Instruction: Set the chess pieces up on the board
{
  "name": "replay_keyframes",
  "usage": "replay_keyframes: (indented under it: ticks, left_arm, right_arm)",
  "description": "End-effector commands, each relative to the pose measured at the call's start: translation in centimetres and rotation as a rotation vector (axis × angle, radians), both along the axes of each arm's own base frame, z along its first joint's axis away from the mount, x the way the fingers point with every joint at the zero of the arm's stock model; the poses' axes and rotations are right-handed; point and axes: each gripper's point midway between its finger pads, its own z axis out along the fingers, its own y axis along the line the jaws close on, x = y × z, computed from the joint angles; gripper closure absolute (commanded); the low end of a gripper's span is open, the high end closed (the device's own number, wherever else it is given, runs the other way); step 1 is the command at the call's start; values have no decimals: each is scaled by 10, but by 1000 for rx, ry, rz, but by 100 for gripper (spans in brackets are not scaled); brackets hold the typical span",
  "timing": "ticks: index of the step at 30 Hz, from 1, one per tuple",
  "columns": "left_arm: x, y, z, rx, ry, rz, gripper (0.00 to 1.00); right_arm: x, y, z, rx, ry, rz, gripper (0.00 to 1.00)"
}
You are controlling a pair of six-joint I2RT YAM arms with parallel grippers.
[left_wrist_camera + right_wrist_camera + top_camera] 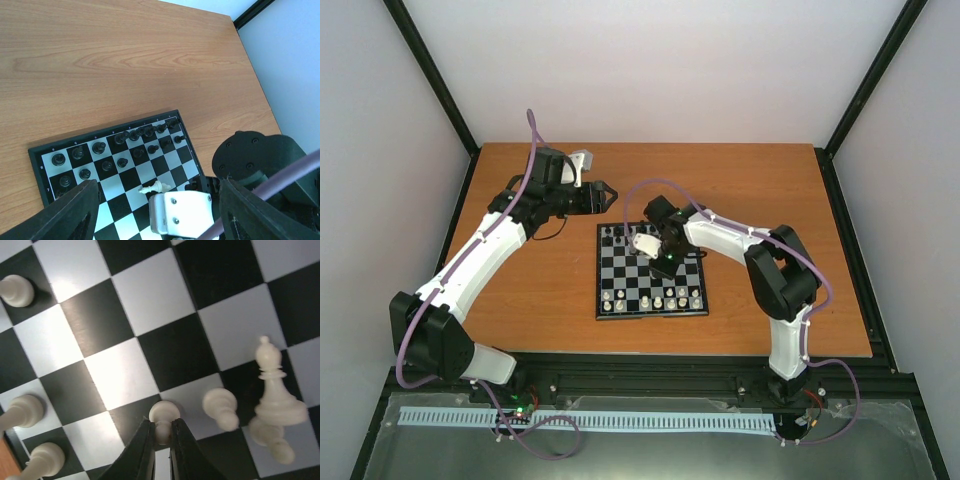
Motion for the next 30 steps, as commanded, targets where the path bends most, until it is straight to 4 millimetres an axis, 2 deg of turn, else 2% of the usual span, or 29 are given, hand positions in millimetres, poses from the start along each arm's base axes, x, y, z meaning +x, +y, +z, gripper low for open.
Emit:
replay_keyframes:
  ticks: [1,11,18,25,30]
  left_arm:
    - [5,1,21,-39,-44,9,32]
    - [5,0,21,-40,-45,7,32]
    - [5,0,21,-41,-43,8,32]
    - [5,0,21,-42,-43,7,32]
    - [5,0,21,-42,-42,6,32]
  right_arm:
    - [-22,2,6,4,22,60,93]
    - [-40,-4,15,-12,24,95,94]
    - [-51,-6,9,-16,47,106,94]
    - [-53,-2,4,-18,56,111,93]
    - [-55,-1,-1,-26,67,116,89]
